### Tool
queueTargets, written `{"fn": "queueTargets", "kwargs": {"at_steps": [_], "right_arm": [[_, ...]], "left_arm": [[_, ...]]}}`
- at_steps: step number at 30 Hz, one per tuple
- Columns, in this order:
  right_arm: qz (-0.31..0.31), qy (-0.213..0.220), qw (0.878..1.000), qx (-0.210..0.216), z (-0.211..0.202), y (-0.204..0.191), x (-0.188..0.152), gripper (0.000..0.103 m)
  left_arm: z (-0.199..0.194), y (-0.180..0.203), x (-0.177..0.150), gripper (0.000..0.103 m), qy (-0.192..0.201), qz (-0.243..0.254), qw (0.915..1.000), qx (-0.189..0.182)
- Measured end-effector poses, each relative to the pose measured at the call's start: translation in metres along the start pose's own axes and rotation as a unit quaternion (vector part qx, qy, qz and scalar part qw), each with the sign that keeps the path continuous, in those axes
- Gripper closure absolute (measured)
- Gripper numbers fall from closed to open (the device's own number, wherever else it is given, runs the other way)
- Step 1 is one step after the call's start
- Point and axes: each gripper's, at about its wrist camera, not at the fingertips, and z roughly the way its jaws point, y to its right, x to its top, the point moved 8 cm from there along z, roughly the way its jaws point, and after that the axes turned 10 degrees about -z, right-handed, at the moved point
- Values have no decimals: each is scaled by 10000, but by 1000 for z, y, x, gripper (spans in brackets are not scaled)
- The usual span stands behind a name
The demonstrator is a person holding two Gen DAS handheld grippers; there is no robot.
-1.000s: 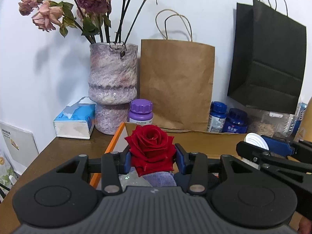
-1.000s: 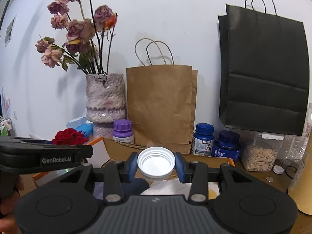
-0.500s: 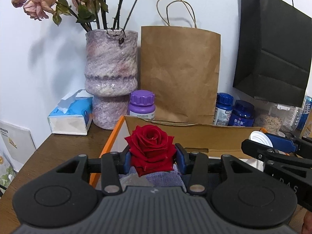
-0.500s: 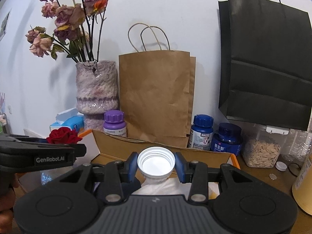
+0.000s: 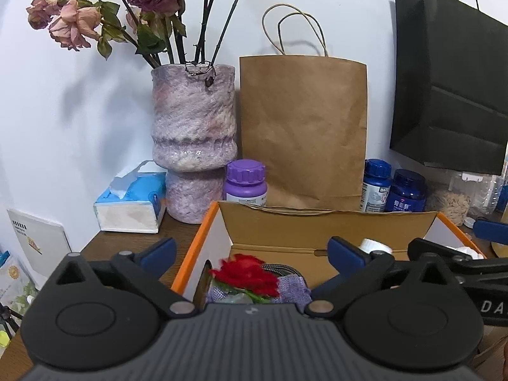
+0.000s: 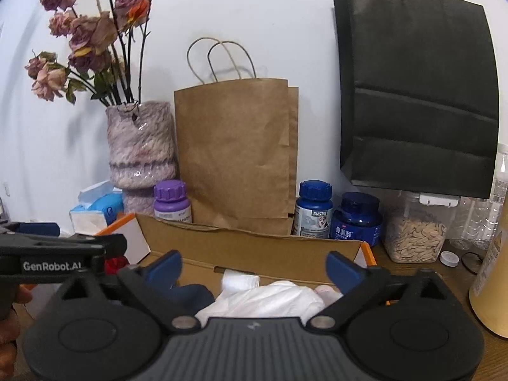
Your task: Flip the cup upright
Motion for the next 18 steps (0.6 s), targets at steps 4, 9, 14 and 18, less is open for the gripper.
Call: {"fn": "queueTargets", "kwargs": {"at_steps": [4, 9, 14, 18], "right_arm": [[28, -1, 10000, -11, -1, 1, 1, 0], [-19, -28, 10000, 39, -7, -1, 2, 0], [-68, -9, 10000, 48, -22, -3, 2, 0], [-59, -54, 9999, 75, -37, -3, 1, 0]], "left_arm": [[-2, -1, 1, 0, -11, -27, 10000, -25], [-14, 3, 2, 0, -18, 35, 9999, -117], [-34, 4, 3, 0, 23, 30, 9998, -192], [-55, 3, 3, 0, 22, 54, 9997, -231]]}}
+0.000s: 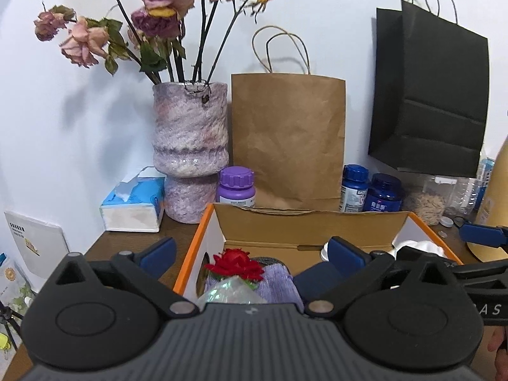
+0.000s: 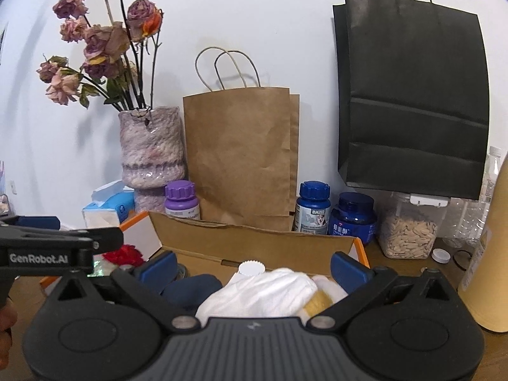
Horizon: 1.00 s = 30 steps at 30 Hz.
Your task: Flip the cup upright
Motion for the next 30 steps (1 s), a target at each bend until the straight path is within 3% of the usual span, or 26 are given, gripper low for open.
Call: {"fn": "queueTargets", "kwargs": {"at_steps": [13, 30], "right_arm": [[39, -125, 9999, 54, -79, -8, -16, 0], [287, -382, 9986, 213, -197, -39, -75, 0]], "left_arm": [[-87, -10, -14, 0, 20, -22, 10000, -81], [-209, -37, -83, 0, -199, 12, 9998, 40]]}}
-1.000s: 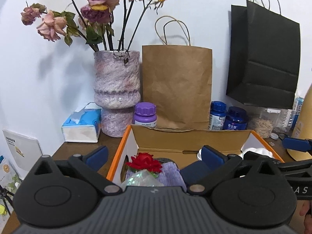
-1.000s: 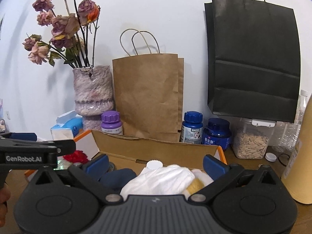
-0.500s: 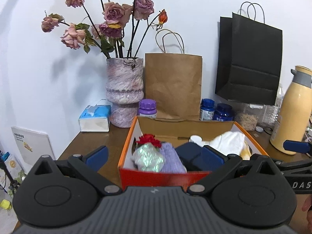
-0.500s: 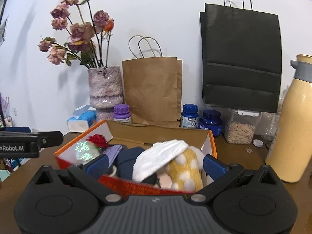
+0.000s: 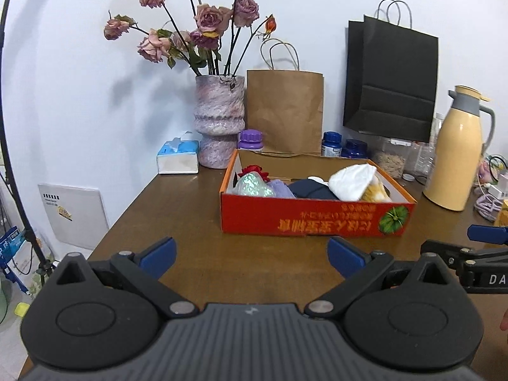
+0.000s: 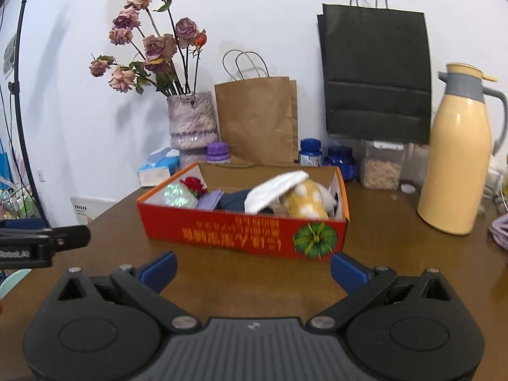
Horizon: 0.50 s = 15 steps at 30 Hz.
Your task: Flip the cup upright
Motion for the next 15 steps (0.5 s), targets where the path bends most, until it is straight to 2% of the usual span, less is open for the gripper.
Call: {"fn": "queueTargets", "kwargs": {"at_steps": [8, 15], "right_arm": [[25, 136, 9999, -52, -44, -6, -13, 0], [-29, 228, 9997, -74, -66, -11, -16, 0]], "left_arm": [[-35, 0, -18, 0, -9, 5, 10000, -20], [-54, 1, -21, 0, 61, 1, 10000, -49]]}}
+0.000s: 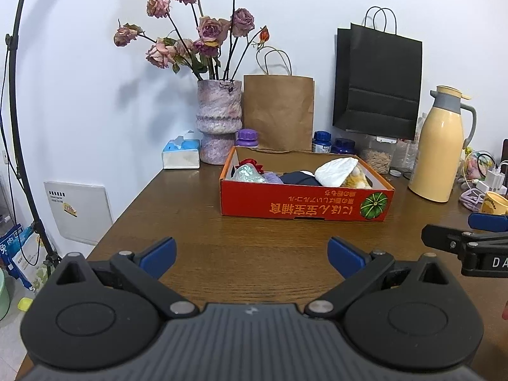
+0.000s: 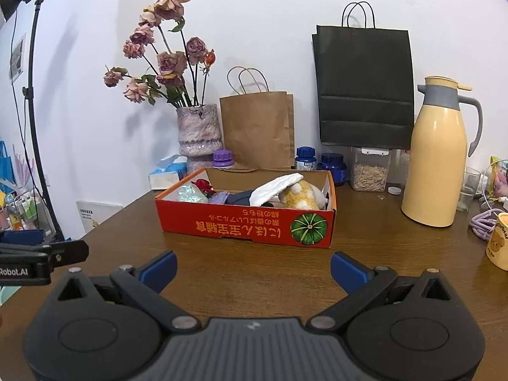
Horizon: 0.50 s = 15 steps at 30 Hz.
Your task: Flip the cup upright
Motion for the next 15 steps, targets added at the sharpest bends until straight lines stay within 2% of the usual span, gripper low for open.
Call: {"fn": "queueTargets", "kwargs": {"at_steps": [15], "right_arm": [[-23, 20, 10000, -9, -8, -3, -1, 0]], "left_arm": [[-9, 1, -1, 0, 38, 11, 10000, -5]]}}
